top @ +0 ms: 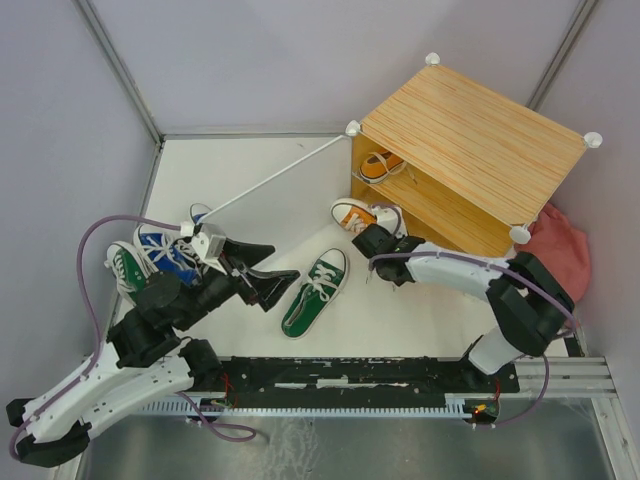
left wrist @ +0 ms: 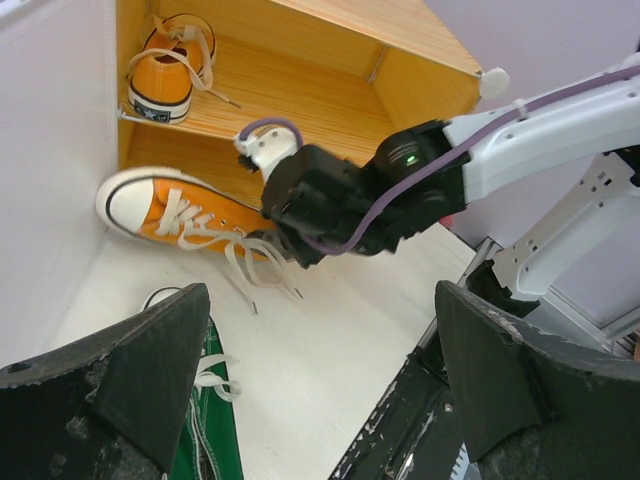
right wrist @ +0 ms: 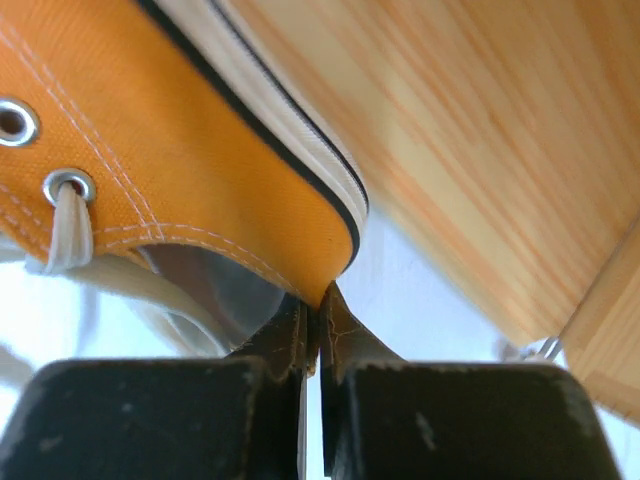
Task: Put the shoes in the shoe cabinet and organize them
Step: Adjust the shoe at the center of the board, then pick up the shoe from the center of the board.
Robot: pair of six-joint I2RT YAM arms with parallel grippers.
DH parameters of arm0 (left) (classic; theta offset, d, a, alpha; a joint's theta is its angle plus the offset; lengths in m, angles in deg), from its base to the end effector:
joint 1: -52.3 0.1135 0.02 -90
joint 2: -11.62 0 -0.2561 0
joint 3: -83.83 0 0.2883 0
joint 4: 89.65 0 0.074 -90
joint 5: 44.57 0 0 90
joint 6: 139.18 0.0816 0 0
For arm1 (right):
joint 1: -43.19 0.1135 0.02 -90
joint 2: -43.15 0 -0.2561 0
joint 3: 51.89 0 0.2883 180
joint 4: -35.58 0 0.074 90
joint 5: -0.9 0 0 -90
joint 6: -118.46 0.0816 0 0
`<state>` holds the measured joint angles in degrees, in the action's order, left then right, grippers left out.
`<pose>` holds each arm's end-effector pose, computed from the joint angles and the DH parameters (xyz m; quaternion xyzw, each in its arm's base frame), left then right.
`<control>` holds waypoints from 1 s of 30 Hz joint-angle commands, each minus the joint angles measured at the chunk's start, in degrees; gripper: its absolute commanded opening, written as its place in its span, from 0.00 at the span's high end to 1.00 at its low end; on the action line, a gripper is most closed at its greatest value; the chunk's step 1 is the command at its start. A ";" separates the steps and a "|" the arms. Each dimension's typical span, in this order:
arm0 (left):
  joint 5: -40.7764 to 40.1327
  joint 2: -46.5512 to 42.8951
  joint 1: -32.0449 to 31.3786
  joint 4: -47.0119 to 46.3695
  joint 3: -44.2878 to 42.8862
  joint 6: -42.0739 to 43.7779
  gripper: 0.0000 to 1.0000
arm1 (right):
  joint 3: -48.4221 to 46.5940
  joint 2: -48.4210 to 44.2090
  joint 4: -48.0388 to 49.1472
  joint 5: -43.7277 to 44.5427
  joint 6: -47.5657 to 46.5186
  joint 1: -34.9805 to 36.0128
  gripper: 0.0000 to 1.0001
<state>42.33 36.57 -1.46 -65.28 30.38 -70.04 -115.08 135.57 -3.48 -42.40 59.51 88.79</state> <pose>0.1196 -0.1557 0.3703 0.1738 0.6587 -0.4289 0.5933 0.2737 0.1946 0.1078 -0.0401 0.9039 -0.1982 0.3770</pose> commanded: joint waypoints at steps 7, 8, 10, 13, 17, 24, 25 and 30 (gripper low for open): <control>-2.02 -1.91 0.01 0.56 -0.96 2.31 0.01 | -1.55 -23.88 -12.78 -43.23 20.20 0.83 0.98; -2.01 -2.04 -0.01 0.56 -0.82 2.24 0.01 | 0.16 -24.68 -11.93 -44.69 21.93 0.95 0.96; -2.00 -2.26 -0.02 0.50 -0.47 1.98 0.01 | 4.37 -26.29 -8.92 -47.73 24.05 1.26 0.66; -2.32 -2.35 0.00 0.41 -0.02 1.97 0.01 | 5.94 -27.21 -8.82 -48.54 21.18 3.27 0.55; -2.62 -1.88 0.05 0.56 -0.03 2.00 0.01 | 2.84 -27.37 -15.28 -40.72 13.88 6.60 0.34; -2.67 -2.36 0.05 1.39 0.70 1.74 0.01 | 5.43 -29.77 -12.63 -32.69 0.53 13.10 0.25; -2.89 -2.71 0.00 1.36 0.95 1.66 0.01 | 7.07 -30.58 -9.62 -32.00 -0.44 13.14 0.25; -3.15 -2.91 0.03 1.51 1.32 1.26 0.01 | 16.35 -34.72 5.55 -28.98 -3.61 13.07 0.19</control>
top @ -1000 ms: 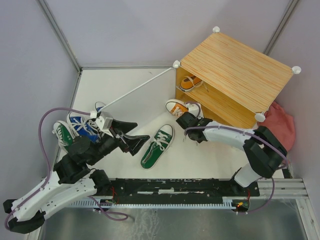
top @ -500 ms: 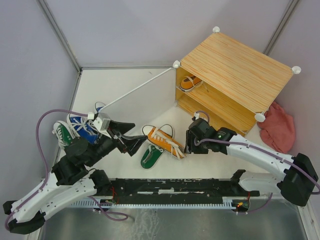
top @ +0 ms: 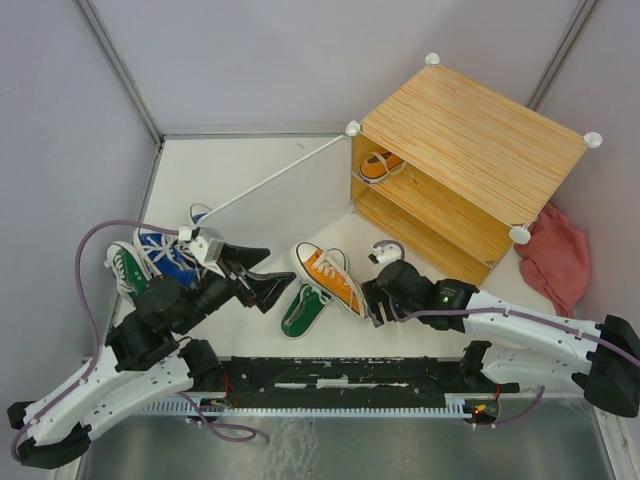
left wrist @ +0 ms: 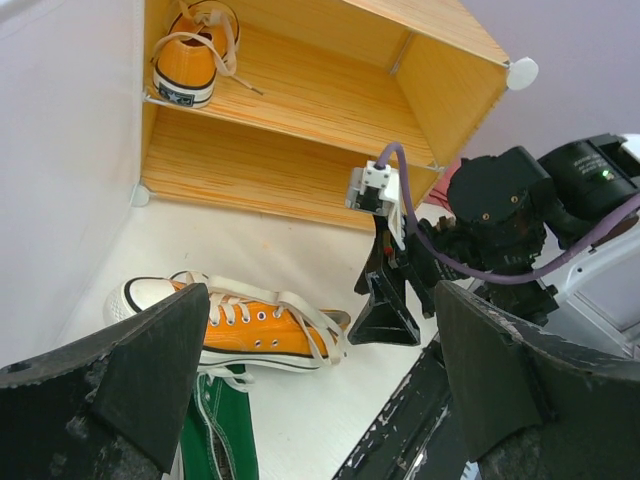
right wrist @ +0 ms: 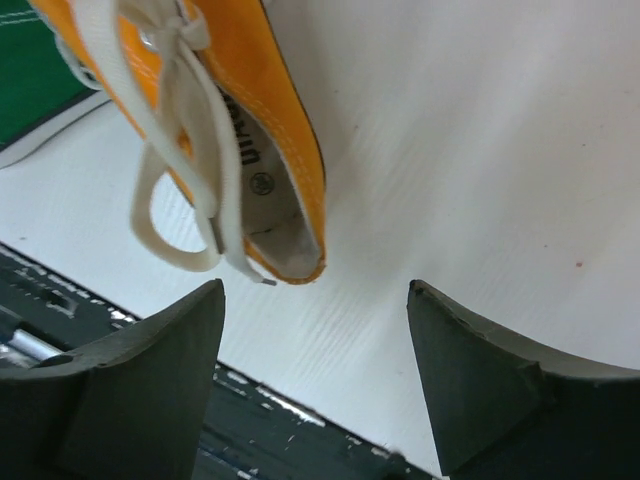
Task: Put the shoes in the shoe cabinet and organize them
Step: Pick up the shoe from the center of the board.
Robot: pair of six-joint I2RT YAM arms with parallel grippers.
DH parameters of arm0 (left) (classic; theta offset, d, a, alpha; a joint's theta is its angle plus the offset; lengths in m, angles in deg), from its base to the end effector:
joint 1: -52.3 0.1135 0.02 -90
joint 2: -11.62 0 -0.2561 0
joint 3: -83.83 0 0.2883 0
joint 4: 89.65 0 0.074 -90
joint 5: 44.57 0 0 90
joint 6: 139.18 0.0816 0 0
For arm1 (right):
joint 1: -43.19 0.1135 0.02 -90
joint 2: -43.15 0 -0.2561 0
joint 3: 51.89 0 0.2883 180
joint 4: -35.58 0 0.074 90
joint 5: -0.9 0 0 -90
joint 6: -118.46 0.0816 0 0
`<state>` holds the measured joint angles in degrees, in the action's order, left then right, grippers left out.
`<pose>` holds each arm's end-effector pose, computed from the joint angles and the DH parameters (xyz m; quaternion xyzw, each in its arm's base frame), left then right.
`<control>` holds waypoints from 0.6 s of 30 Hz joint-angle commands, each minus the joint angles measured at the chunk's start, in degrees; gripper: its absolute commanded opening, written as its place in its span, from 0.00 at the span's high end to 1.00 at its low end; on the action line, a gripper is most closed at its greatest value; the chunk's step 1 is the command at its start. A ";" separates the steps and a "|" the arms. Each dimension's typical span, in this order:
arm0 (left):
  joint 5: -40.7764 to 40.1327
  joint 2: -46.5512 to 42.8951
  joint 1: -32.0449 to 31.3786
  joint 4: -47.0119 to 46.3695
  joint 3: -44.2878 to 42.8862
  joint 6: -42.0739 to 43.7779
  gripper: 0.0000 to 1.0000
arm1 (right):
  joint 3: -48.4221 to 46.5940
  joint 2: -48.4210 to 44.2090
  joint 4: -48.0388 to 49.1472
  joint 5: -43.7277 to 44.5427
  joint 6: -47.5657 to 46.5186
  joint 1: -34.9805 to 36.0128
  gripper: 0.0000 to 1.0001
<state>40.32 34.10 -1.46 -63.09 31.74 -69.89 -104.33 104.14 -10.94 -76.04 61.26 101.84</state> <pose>0.1176 -0.1482 0.3621 0.1645 0.6682 -0.4142 0.5957 0.1556 0.2199 0.1688 -0.1787 0.9313 0.1378 0.2858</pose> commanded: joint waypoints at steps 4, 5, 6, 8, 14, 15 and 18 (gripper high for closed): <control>-0.94 -0.16 -0.01 -0.56 -0.27 1.68 0.01 | 10.78 -4.22 22.36 5.05 -5.71 0.01 0.23; -0.90 -0.16 -0.03 -0.76 -0.20 1.84 0.01 | 11.53 -3.69 23.79 5.80 -6.08 0.01 0.24; -0.93 -0.20 -0.01 -1.08 0.08 1.89 0.01 | 12.22 -3.14 25.39 5.68 -6.67 0.05 0.25; -0.70 -0.24 0.00 -1.84 0.74 1.85 0.01 | 13.42 -2.11 29.21 3.39 -7.98 0.02 0.27; -0.17 1.04 0.05 -1.30 0.71 1.89 0.01 | 18.33 -0.56 39.90 1.57 -8.93 0.01 0.31; -0.27 1.11 0.04 -1.26 0.70 1.92 0.01 | 19.01 -0.03 41.26 1.69 -8.97 0.02 0.33; -0.53 1.40 -0.01 -1.36 0.87 1.87 0.01 | 19.87 2.04 43.13 0.93 -8.69 0.01 0.41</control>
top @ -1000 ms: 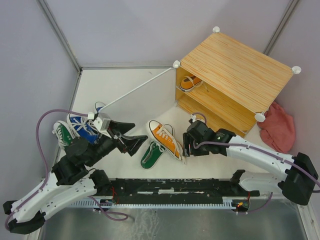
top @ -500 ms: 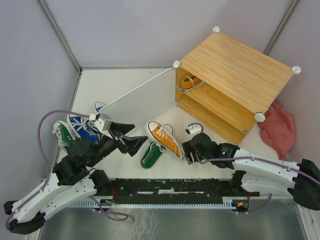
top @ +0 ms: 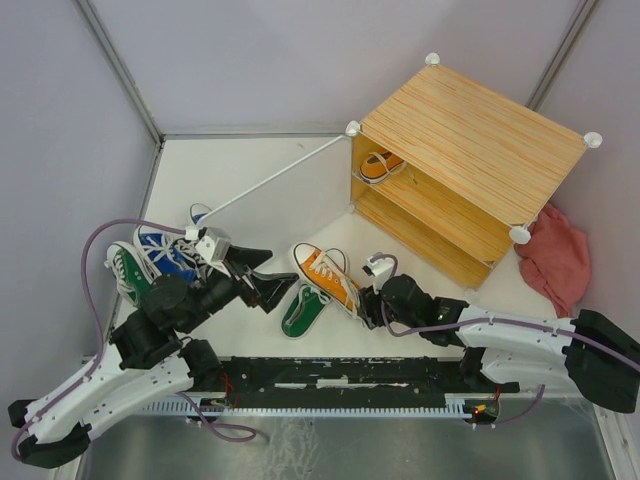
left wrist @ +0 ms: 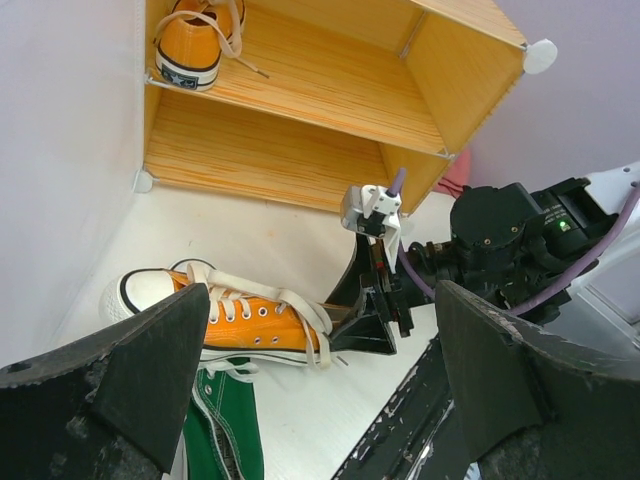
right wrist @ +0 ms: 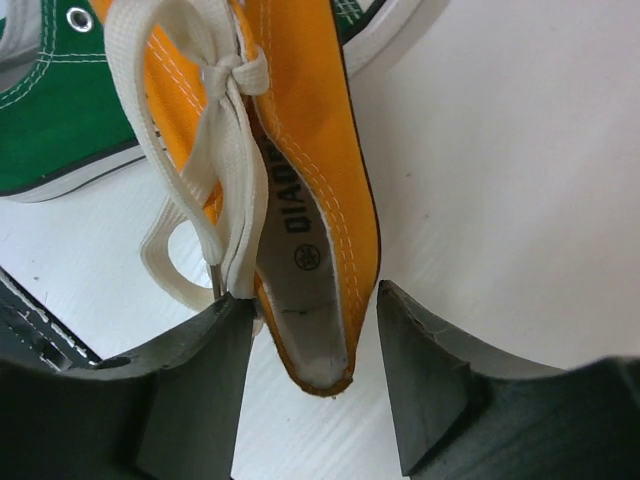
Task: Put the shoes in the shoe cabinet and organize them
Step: Pick up the shoe from the center of the board, then place the shoe in the shoe cabinet.
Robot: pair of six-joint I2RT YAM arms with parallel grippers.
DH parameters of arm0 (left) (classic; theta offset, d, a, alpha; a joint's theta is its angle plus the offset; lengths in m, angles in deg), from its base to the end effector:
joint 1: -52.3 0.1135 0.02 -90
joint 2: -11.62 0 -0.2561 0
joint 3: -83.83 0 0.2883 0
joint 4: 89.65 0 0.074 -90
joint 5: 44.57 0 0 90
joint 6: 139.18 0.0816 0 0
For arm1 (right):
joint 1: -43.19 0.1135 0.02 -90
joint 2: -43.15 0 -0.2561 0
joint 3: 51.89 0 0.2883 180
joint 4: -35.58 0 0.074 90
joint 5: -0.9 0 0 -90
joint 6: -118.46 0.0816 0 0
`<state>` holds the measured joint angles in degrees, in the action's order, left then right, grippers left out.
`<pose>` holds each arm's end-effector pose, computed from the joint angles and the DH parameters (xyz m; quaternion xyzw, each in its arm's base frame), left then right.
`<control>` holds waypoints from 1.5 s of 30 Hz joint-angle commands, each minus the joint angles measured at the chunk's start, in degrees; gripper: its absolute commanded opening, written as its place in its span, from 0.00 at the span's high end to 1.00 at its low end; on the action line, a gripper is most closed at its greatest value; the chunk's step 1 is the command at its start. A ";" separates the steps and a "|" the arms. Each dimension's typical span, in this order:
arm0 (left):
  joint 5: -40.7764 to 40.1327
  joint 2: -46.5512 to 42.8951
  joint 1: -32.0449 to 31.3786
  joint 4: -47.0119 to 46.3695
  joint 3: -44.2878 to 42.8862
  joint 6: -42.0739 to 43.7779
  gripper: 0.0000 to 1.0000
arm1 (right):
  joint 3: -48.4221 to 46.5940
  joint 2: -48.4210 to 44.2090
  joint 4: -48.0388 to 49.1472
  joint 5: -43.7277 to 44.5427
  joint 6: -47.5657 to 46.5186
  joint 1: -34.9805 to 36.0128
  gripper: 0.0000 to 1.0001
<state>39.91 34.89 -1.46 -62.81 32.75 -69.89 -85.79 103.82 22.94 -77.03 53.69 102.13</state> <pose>0.1216 -0.1526 0.3518 0.1663 0.6811 -0.4041 0.5875 0.1543 0.2232 0.1093 -0.2177 0.8735 0.2142 0.3791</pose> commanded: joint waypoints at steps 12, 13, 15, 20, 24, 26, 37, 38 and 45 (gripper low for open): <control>1.04 0.85 0.01 -3.38 1.25 0.78 0.01 | -8.15 -5.48 -6.04 19.13 1.30 3.68 0.98; 1.11 0.51 -0.02 -3.41 1.35 0.79 0.01 | -9.95 -6.77 -8.37 22.74 1.95 4.56 0.98; 1.17 -0.04 0.02 -3.44 1.45 0.85 0.01 | -14.09 -8.97 -13.80 30.29 5.67 5.86 0.98; 2.31 -0.59 -0.03 -3.58 1.12 0.77 0.01 | -28.22 -6.48 -29.80 39.16 16.77 6.54 0.98; 4.37 -0.59 0.04 -4.36 0.76 0.28 0.01 | -36.37 -1.75 -38.77 42.21 22.65 6.63 0.98; 5.60 -0.72 0.02 -4.56 0.66 -0.09 0.01 | -39.01 -0.78 -42.29 42.50 24.46 6.68 0.98; 9.60 -4.11 0.05 -4.84 1.06 -1.44 0.01 | -45.29 1.44 -59.87 50.09 36.31 6.89 0.98; 9.91 -4.44 0.03 -4.46 0.83 -1.29 0.01 | -45.95 1.61 -61.07 50.97 37.67 6.84 0.98; 11.39 -6.79 -0.02 -3.47 1.17 -1.55 0.01 | -46.44 3.77 -60.80 56.54 42.10 4.95 0.98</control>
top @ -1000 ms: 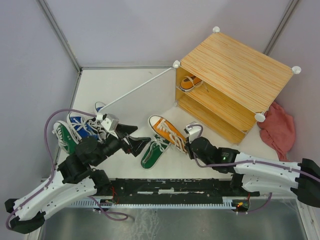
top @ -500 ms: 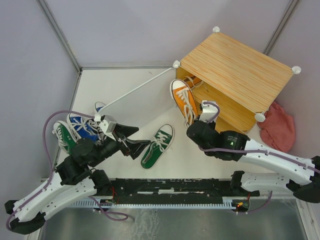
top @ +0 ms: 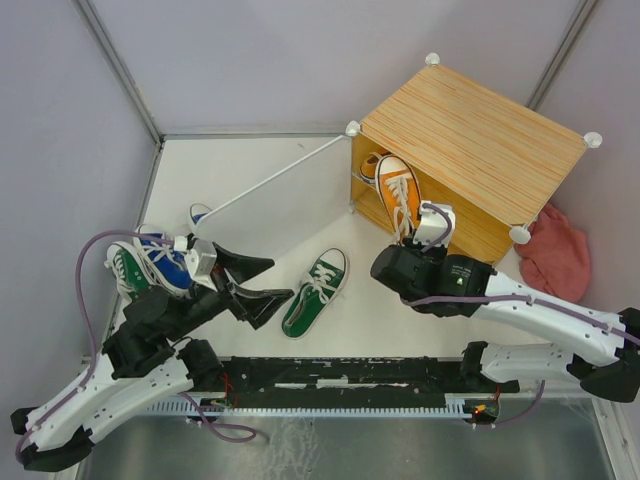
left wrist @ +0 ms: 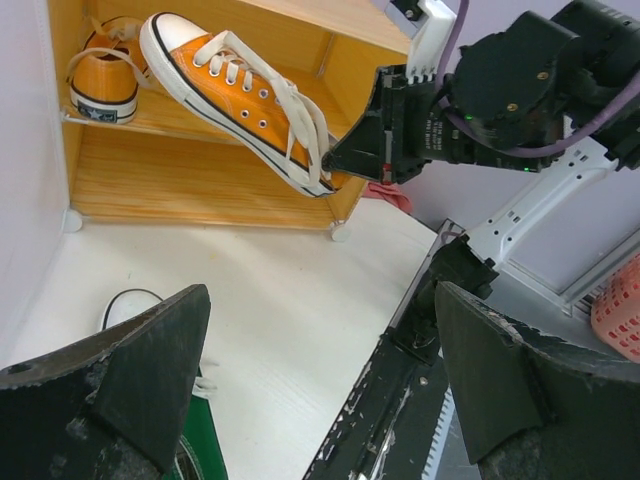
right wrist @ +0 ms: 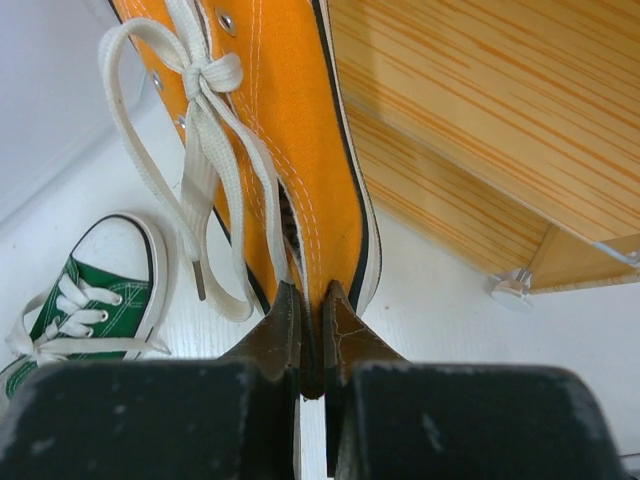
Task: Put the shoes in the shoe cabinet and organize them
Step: Place the shoe in the shoe cabinet.
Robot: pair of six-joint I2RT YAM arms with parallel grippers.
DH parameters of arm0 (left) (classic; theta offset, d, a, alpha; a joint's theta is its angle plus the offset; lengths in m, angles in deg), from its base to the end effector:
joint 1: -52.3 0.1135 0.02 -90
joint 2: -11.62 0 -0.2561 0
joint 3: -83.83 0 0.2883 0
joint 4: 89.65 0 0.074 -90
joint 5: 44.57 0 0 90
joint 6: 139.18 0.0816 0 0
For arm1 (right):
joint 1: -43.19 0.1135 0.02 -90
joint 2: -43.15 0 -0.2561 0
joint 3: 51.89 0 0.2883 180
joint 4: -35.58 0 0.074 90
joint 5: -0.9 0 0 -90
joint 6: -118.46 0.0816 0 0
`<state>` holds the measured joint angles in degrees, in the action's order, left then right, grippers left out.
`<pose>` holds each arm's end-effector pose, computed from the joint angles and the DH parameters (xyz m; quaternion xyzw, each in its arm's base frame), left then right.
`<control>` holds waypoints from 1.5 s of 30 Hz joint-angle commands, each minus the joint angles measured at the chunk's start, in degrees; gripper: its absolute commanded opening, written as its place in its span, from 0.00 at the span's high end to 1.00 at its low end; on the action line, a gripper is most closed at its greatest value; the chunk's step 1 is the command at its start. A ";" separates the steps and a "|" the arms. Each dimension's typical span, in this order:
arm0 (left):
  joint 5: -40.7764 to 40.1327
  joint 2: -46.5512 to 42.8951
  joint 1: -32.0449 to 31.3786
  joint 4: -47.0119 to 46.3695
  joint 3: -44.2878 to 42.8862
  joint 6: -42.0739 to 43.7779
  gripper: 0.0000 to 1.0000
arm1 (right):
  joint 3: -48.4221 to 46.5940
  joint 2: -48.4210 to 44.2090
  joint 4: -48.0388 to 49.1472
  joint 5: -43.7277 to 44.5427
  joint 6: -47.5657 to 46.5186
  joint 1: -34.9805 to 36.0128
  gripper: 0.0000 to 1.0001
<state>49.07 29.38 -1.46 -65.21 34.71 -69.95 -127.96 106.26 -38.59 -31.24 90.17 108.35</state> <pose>0.1002 -0.1455 0.3604 0.2110 0.6288 -0.4697 0.5826 0.1642 0.1903 0.3037 0.0947 0.8510 -0.0149 0.5164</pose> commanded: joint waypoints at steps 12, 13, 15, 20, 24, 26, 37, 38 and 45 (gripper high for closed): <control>6.92 -1.88 -0.01 -0.61 -1.13 -2.45 0.01 | -3.43 3.84 6.24 10.58 11.90 -11.95 0.99; 7.02 -2.00 0.01 -0.64 -1.13 -2.43 0.01 | -3.26 4.02 6.71 10.49 12.81 -12.59 0.98; 7.26 -2.04 0.02 -0.56 -1.05 -2.51 0.01 | -3.14 4.65 7.07 10.36 15.52 -13.71 0.98; 8.16 -2.09 0.02 -0.51 -1.04 -2.77 0.01 | -2.47 8.09 7.45 10.79 24.17 -15.30 0.98; 8.18 -2.70 0.03 0.65 -1.20 -2.63 0.01 | -2.04 10.39 10.38 9.72 26.44 -16.93 0.98; 7.99 -3.01 -0.02 1.36 -1.51 -2.53 0.01 | -1.88 11.13 11.74 8.86 27.12 -17.59 0.96; 5.30 -5.18 0.01 4.74 -2.69 -1.88 0.01 | -1.67 11.97 20.78 5.15 21.63 -18.66 0.60; 5.25 -5.01 0.05 4.87 -2.79 -1.63 0.01 | -2.04 11.89 20.91 4.82 20.94 -18.63 0.52; 6.05 -1.33 -0.03 4.71 -3.30 -0.16 0.01 | -4.51 11.03 21.64 -0.92 12.81 -18.58 0.35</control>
<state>54.62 25.25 -1.46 -59.94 33.77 -70.93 -129.31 118.96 -19.85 -28.68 108.62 89.58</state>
